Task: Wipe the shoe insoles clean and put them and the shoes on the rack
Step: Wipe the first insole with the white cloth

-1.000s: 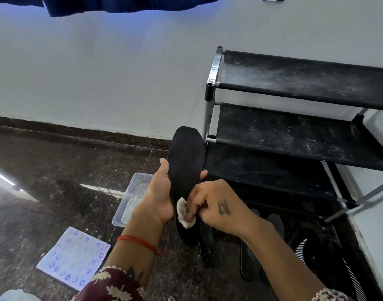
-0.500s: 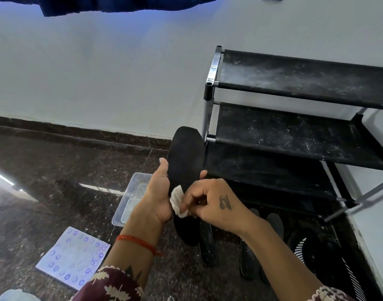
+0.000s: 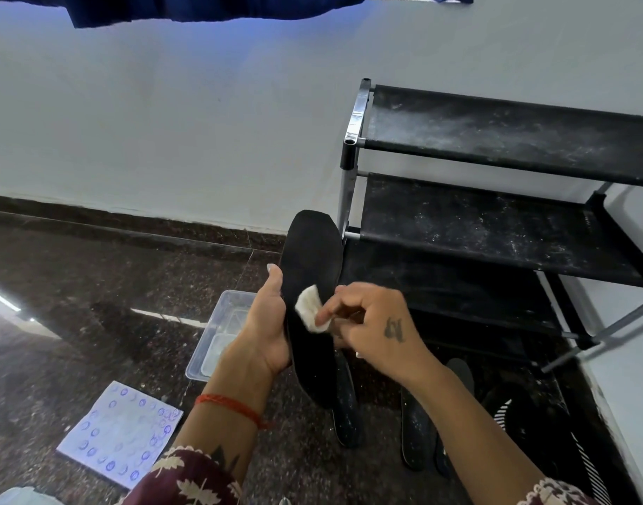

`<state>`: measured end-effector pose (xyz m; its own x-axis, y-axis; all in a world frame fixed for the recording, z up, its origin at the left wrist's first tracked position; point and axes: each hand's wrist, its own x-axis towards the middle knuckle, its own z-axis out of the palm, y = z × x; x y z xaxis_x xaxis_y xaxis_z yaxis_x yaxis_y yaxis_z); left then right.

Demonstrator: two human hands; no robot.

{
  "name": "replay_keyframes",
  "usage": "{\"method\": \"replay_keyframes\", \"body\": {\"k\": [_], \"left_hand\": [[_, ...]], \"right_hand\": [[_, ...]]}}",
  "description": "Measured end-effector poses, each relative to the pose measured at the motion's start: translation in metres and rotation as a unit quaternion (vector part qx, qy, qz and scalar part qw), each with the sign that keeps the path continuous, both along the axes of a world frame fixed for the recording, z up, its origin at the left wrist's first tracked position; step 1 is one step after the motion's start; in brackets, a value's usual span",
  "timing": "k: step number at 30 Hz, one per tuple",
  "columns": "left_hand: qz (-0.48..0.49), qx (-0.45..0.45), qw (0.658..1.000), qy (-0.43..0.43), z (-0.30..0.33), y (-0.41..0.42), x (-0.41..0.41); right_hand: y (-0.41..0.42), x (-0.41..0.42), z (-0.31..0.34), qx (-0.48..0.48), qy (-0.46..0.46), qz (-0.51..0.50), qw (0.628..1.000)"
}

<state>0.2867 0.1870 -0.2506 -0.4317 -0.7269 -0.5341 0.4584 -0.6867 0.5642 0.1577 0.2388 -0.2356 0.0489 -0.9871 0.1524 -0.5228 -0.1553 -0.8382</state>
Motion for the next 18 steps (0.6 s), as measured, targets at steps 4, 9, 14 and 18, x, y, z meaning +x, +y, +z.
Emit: {"method": "replay_keyframes", "body": {"k": [4,9,14,18], "left_hand": [[0.036,0.014,0.999,-0.003,-0.005,-0.004,0.002],[0.041,0.009,0.999,-0.005,-0.006,-0.003,0.002],[0.025,0.002,1.0,0.009,-0.002,-0.002,0.004],[0.009,-0.014,1.0,0.0,0.0,0.0,0.0]], "right_hand": [[0.008,0.011,0.004,0.013,0.078,0.13,0.988],[0.007,0.003,0.002,0.029,0.222,0.113,0.968],[0.002,-0.009,0.002,-0.002,0.16,-0.065,0.985],[0.004,0.004,0.004,0.008,0.019,-0.027,0.999]]}}
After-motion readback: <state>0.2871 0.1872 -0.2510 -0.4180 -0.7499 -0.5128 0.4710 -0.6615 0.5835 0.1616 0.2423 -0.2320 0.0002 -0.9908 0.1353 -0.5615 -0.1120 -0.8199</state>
